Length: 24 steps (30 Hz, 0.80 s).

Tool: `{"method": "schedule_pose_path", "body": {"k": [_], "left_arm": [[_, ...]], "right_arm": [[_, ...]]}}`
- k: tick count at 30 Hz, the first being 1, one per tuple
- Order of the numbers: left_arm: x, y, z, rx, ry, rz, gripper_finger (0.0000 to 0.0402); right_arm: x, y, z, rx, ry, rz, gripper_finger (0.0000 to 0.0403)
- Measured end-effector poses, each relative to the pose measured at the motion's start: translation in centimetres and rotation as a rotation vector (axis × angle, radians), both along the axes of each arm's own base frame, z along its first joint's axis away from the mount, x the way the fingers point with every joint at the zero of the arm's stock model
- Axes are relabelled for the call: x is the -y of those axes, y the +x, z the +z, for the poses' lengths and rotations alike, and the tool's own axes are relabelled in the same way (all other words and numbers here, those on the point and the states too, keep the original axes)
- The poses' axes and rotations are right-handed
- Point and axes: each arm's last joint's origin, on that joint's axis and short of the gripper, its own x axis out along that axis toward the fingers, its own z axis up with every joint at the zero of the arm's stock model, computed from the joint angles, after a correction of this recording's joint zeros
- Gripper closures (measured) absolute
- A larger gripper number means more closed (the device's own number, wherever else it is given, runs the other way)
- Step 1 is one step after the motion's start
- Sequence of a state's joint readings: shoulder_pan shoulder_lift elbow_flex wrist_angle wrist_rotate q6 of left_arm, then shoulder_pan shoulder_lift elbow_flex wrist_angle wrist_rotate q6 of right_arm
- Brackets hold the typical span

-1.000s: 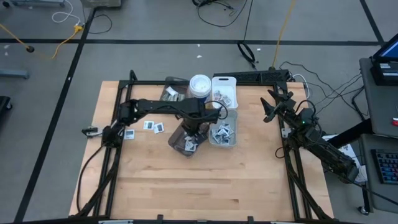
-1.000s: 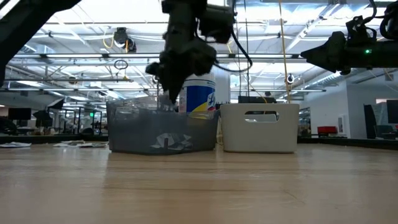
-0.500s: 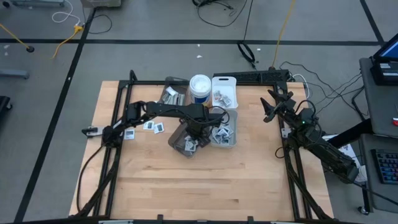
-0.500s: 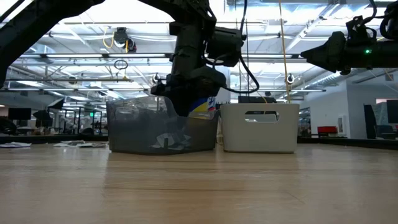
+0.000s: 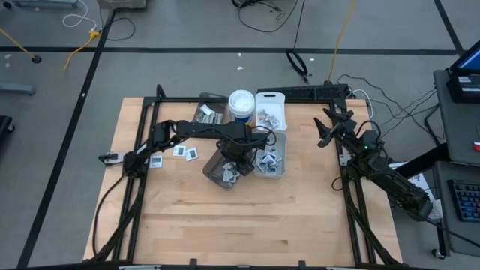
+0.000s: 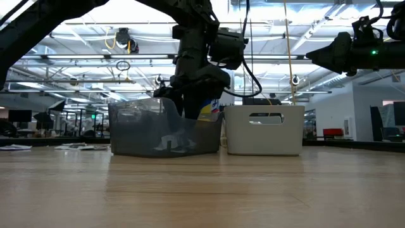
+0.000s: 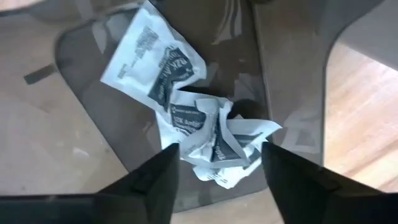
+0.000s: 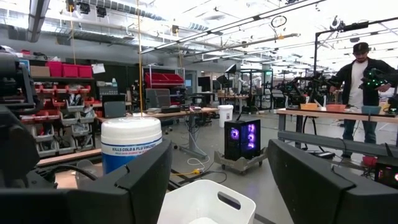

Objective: Pick & Place First Aid Supplies
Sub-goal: Put the towelette pack into the bottom black bin

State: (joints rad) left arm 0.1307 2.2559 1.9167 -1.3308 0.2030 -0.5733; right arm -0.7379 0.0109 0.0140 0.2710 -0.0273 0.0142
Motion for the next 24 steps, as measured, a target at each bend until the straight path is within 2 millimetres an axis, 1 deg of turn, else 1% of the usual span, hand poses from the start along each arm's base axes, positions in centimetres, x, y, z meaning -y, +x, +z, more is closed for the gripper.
{"method": "schedule_pose_path", "body": {"k": [4, 6, 9, 14, 24], "left_arm": [[0.0, -0.1, 0.2, 0.001, -0.013, 0.010, 0.0134], [0.0, -0.3, 0.9, 0.007, -0.011, 0.020, 0.0120], [-0.3, -0.9, 2.6, 0.038, 0.000, 0.043, 0.0108], [-1.1, -1.7, 4.5, 0.064, 0.024, 0.066, 0.0103], [-3.1, -4.2, 8.6, 0.128, 0.044, 0.082, 0.0103]], "right_arm": [[0.0, 0.0, 0.0, 0.001, 0.000, 0.000, 0.0140], [0.0, 0.0, 0.0, 0.001, 0.000, 0.000, 0.0140], [0.0, 0.0, 0.0, 0.001, 0.000, 0.000, 0.0140], [0.0, 0.0, 0.0, 0.001, 0.000, 0.000, 0.0140], [0.0, 0.0, 0.0, 0.000, -0.001, 0.000, 0.0140]]}}
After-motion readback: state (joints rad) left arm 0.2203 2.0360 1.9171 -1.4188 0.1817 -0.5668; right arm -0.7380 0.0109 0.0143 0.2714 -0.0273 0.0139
